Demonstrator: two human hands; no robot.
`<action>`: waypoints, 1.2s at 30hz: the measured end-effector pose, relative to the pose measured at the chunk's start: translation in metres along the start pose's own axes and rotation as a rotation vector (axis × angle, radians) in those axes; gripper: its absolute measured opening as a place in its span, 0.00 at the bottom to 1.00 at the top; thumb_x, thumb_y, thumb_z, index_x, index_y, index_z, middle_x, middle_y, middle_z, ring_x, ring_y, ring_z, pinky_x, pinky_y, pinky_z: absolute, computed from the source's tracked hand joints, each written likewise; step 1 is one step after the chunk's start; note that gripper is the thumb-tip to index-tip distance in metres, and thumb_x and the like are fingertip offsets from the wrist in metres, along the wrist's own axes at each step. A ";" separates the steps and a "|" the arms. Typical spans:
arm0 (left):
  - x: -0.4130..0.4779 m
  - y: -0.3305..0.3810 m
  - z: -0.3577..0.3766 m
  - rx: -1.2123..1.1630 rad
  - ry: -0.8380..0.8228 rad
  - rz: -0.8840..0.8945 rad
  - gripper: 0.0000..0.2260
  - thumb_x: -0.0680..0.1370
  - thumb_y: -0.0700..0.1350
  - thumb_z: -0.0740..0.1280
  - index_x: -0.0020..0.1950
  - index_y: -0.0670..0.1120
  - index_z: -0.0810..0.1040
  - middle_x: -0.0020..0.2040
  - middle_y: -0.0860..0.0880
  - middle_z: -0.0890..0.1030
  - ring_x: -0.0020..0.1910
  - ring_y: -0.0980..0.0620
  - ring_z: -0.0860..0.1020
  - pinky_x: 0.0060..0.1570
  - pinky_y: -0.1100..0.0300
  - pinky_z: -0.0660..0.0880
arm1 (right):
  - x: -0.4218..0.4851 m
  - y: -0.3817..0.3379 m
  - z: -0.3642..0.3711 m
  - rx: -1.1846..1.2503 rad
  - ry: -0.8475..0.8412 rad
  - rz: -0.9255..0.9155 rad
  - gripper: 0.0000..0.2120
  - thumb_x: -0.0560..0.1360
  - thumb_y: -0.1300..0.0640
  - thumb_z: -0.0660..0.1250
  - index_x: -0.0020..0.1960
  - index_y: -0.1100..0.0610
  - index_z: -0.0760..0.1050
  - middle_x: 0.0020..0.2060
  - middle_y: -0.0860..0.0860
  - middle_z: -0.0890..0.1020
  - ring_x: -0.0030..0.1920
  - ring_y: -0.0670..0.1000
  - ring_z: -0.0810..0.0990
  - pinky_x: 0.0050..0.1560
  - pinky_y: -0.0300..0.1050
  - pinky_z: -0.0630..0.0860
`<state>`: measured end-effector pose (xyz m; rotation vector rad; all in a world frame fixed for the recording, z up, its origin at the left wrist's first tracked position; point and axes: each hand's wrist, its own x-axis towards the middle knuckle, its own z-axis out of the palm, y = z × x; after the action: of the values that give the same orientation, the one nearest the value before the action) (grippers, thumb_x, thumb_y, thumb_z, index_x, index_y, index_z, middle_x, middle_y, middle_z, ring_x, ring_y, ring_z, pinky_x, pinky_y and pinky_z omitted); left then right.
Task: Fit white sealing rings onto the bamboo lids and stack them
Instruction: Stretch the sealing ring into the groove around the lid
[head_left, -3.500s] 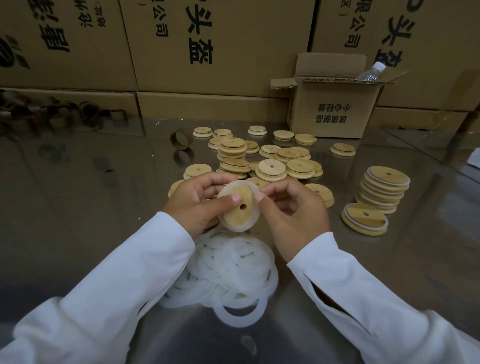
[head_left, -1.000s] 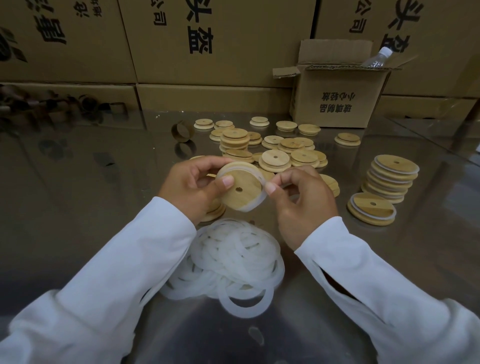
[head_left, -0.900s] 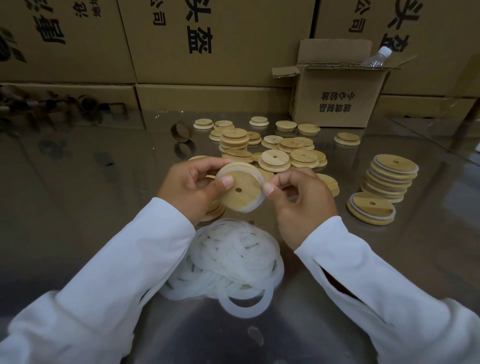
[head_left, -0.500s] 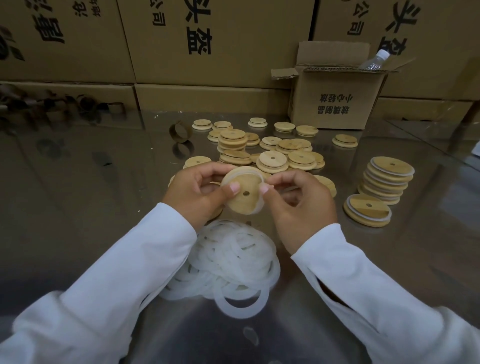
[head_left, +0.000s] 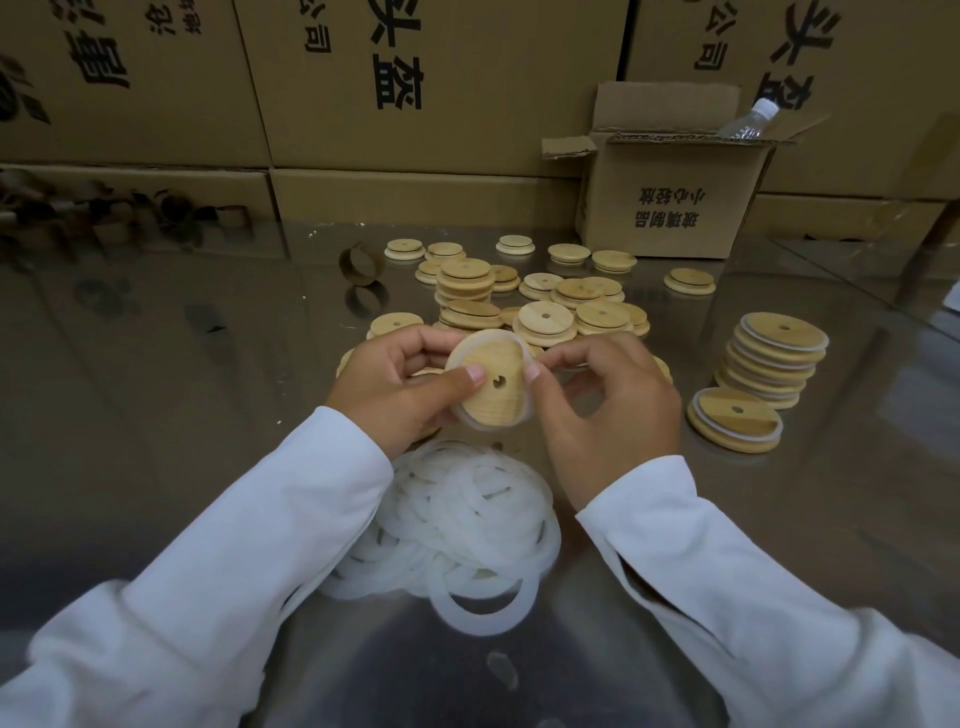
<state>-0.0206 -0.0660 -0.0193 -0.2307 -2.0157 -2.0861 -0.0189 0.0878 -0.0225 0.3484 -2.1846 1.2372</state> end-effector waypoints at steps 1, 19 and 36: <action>0.000 0.000 0.000 -0.002 -0.001 -0.001 0.07 0.70 0.36 0.69 0.42 0.47 0.80 0.36 0.53 0.83 0.36 0.56 0.81 0.33 0.64 0.77 | 0.000 0.000 0.000 -0.009 -0.004 -0.017 0.06 0.71 0.53 0.69 0.39 0.46 0.73 0.42 0.42 0.74 0.37 0.39 0.74 0.37 0.32 0.69; 0.003 0.011 -0.010 0.131 -0.080 0.112 0.10 0.73 0.35 0.66 0.47 0.48 0.78 0.39 0.55 0.83 0.38 0.58 0.81 0.36 0.64 0.78 | 0.015 -0.002 -0.005 0.225 -0.189 0.266 0.09 0.74 0.57 0.66 0.35 0.48 0.75 0.34 0.44 0.79 0.35 0.42 0.76 0.34 0.27 0.69; 0.002 -0.001 -0.003 -0.016 0.046 -0.015 0.12 0.61 0.46 0.71 0.44 0.47 0.80 0.41 0.48 0.84 0.43 0.44 0.80 0.45 0.48 0.77 | 0.005 0.003 -0.001 0.279 -0.095 0.247 0.06 0.70 0.54 0.70 0.36 0.48 0.76 0.34 0.42 0.79 0.34 0.40 0.76 0.34 0.25 0.70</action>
<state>-0.0226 -0.0693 -0.0199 -0.1697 -1.9809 -2.0978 -0.0246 0.0904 -0.0212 0.2577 -2.1857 1.7010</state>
